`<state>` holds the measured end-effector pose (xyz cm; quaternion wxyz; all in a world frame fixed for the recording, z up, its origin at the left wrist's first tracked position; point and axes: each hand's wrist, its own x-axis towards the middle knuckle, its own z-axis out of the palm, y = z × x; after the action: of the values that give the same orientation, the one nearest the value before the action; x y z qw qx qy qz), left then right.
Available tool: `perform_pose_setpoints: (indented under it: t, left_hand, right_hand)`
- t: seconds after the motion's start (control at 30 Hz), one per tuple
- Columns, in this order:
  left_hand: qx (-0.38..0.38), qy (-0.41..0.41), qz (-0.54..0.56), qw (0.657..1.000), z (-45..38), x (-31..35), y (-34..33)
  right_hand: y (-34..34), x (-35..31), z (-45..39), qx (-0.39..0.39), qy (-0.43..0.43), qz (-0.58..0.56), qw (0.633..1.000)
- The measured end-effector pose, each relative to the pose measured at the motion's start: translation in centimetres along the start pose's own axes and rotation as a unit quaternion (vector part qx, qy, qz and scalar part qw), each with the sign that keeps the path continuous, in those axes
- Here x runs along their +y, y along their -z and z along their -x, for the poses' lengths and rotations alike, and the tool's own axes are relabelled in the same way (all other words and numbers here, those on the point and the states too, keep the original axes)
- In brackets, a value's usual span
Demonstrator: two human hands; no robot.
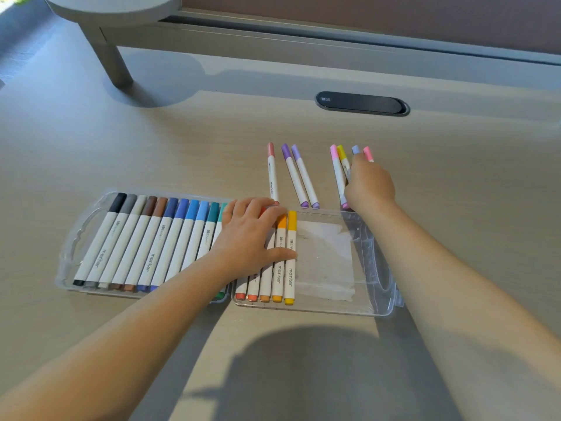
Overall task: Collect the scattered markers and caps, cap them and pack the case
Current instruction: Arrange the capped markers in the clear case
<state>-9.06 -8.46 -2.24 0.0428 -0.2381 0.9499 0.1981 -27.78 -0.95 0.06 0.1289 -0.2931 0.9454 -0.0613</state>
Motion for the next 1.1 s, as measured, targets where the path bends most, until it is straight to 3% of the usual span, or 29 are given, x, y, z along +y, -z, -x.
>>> perform_pose_setpoints:
  t: [0.2, 0.3, 0.47, 0.67, 0.77, 1.1]
  left_hand:
    - [0.001, 0.0, 0.003, 1.0, 0.1, 0.0, 0.1]
    - [0.001, 0.002, 0.01, 1.0, 0.1, 0.1, 0.2]
    - [-0.001, 0.008, 0.035, 0.999, 0.0, 0.0, 0.3]
    - [0.028, 0.032, 0.081, 0.996, 0.7, 0.1, 0.6]
    - [0.036, 0.041, 0.076, 0.996, 1.3, 0.0, 0.6]
    - [0.032, 0.045, 0.061, 0.997, 1.9, -1.0, 0.6]
  right_hand:
    - [1.3, 0.0, 1.1, 0.034, -0.011, -0.096, 0.995]
    - [2.2, -0.1, 1.7, 0.038, 0.026, -0.172, 0.984]
    - [2.3, -0.9, 4.2, -0.058, 0.075, -0.347, 0.933]
    - [0.3, -0.6, 5.9, -0.185, 0.043, -0.447, 0.874]
    - [-0.3, -0.6, 6.5, -0.213, 0.044, -0.469, 0.856]
    - [-1.8, -1.0, 6.8, -0.17, 0.078, -0.383, 0.905]
